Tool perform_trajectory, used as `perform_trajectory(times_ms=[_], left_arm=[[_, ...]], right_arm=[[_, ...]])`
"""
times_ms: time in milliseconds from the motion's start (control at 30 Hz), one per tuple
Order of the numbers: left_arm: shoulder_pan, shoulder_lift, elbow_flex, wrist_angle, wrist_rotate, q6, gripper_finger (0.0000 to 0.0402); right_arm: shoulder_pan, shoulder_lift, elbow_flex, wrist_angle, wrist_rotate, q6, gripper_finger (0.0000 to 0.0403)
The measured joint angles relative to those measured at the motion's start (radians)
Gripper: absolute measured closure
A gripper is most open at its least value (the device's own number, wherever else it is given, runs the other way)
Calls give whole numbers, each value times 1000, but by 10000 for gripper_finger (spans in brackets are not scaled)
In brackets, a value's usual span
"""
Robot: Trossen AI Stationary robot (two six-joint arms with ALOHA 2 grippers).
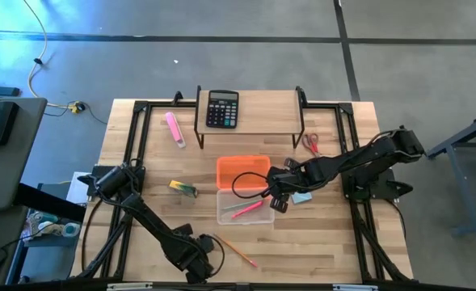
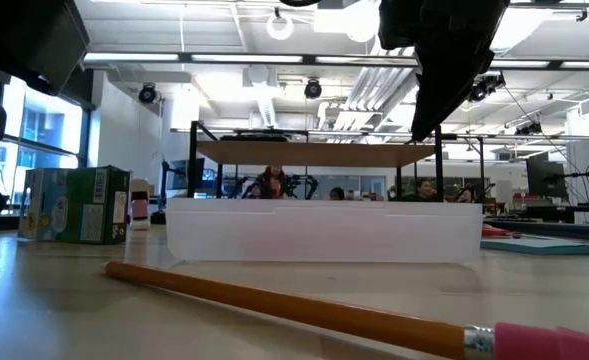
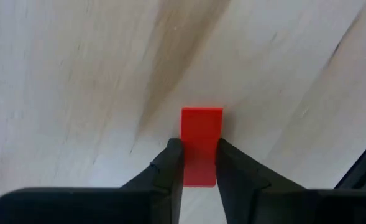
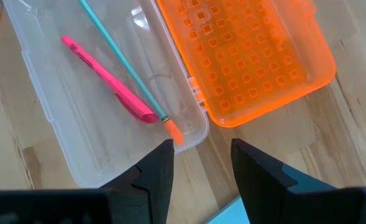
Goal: Pack school essentials
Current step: Put the red eraser into the orange supply box
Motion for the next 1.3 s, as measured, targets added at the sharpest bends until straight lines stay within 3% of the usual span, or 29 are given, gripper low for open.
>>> perform_trajectory(times_ms=[833,1000,1300], left_arm=[[31,-52,-2,30,-58,24,344],[67,-52,44,21,-77,84,344],[200,-56,187,-52,-204,285,343]], right_arm=[[-5,-39,0,-17,3,33,254],[-21,-95,0,-21,3,65,254],[-64,-220,0,-41,64,104,254]])
